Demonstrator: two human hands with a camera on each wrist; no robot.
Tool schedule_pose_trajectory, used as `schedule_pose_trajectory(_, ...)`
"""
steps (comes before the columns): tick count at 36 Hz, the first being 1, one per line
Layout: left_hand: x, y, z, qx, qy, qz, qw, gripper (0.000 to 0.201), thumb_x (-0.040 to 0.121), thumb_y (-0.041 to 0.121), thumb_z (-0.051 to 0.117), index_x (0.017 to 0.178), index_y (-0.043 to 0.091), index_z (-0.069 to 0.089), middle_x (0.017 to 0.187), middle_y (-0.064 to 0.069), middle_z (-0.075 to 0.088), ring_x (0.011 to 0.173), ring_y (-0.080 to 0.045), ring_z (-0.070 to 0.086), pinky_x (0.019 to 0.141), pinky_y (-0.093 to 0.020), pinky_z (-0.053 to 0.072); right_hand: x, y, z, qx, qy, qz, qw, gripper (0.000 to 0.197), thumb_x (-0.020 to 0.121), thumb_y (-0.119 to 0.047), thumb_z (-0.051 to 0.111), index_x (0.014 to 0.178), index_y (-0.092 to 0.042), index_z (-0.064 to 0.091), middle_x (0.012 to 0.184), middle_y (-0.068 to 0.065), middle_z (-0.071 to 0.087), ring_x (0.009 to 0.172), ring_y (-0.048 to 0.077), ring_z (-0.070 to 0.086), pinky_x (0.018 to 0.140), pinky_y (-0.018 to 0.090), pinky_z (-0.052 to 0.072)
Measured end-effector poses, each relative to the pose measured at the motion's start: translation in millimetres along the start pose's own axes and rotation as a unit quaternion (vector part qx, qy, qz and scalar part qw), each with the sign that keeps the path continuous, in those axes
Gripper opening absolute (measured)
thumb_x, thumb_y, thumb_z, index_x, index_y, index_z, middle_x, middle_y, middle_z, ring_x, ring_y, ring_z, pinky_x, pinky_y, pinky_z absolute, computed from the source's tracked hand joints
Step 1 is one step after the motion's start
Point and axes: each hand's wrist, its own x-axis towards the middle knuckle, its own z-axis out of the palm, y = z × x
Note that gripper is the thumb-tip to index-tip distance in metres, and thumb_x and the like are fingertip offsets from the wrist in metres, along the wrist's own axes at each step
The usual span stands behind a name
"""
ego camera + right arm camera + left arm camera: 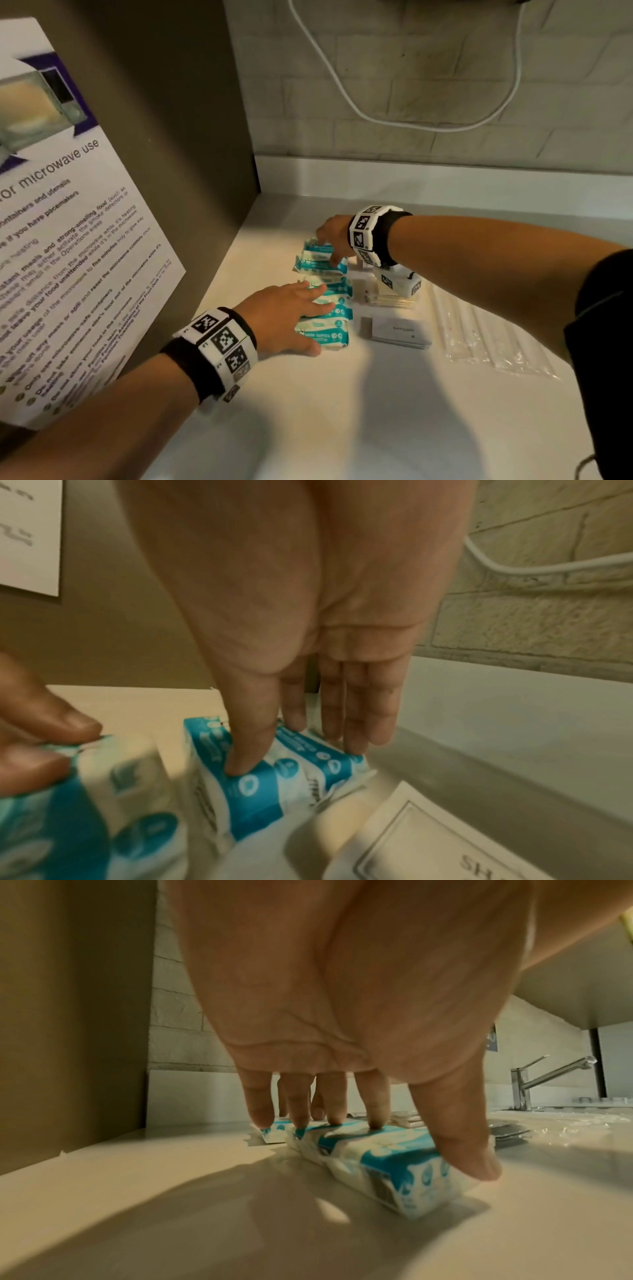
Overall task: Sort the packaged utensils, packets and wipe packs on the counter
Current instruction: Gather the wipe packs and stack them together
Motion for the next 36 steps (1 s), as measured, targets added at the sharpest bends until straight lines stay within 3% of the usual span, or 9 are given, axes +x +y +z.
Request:
schedule_pose_trajectory(5, 0.3, -0.5, 0.9, -0.002, 0.008, 0.003, 1.000, 0.078, 0.084, 0.067, 0.055, 0.151, 0.044, 0.021, 0.162, 0.017, 0.009, 0.150, -0.010, 0.008, 0.121, -0.036, 0.018, -7.5, 3.9, 4.4, 0.005, -0.003, -0.016, 1.000, 0.065, 0.085, -0.029, 0.070, 0.141, -0.012, 0.043, 0.142, 0.006, 0.047, 0.130, 0.025, 0.045, 0.104, 0.033, 0.038)
schedule_pose_trajectory(19, -2.8, -7.1, -1.4, -0.027, 0.048, 0.008, 0.998, 0.080, 0.074, 0.068, 0.065, 0.145, 0.043, 0.037, 0.157, 0.019, 0.026, 0.142, -0.007, 0.028, 0.116, -0.032, 0.030, -16.1, 2.5, 10.1, 0.061, 0.019, -0.044, 0.997, 0.063, 0.086, -0.028, 0.069, 0.142, -0.015, 0.045, 0.140, 0.007, 0.049, 0.128, 0.025, 0.047, 0.103, 0.033, 0.038)
schedule_pose_trajectory(30, -7.9, -24.8, 1.6, -0.049, 0.037, 0.010, 0.998, 0.085, 0.068, 0.071, 0.068, 0.143, 0.040, 0.041, 0.155, 0.018, 0.028, 0.141, -0.008, 0.025, 0.118, -0.032, 0.025, -14.0, -4.7, 10.7, 0.084, 0.020, -0.051, 0.995, 0.059, 0.089, -0.031, 0.065, 0.142, -0.018, 0.045, 0.138, 0.005, 0.050, 0.126, 0.025, 0.048, 0.103, 0.035, 0.039)
schedule_pose_trajectory(33, -6.1, -25.3, -3.6, -0.152, 0.033, -0.016, 0.988, 0.082, 0.067, 0.074, 0.068, 0.137, 0.035, 0.050, 0.146, 0.016, 0.043, 0.131, -0.005, 0.042, 0.112, -0.032, 0.037, -16.0, 1.7, 5.4, 0.143, 0.027, -0.043, 0.988, 0.052, 0.093, -0.032, 0.060, 0.140, -0.016, 0.047, 0.140, 0.003, 0.052, 0.127, 0.024, 0.049, 0.106, 0.035, 0.037)
schedule_pose_trajectory(36, 4.4, -29.5, -9.2, -0.328, 0.132, -0.066, 0.933, 0.053, 0.079, 0.052, 0.072, 0.122, 0.021, 0.064, 0.117, 0.013, 0.059, 0.103, -0.003, 0.062, 0.092, -0.031, 0.055, -15.5, 9.9, -1.2, 0.178, 0.070, -0.025, 0.981, 0.042, 0.095, -0.025, 0.055, 0.135, -0.014, 0.053, 0.138, 0.004, 0.055, 0.126, 0.023, 0.051, 0.106, 0.032, 0.035)
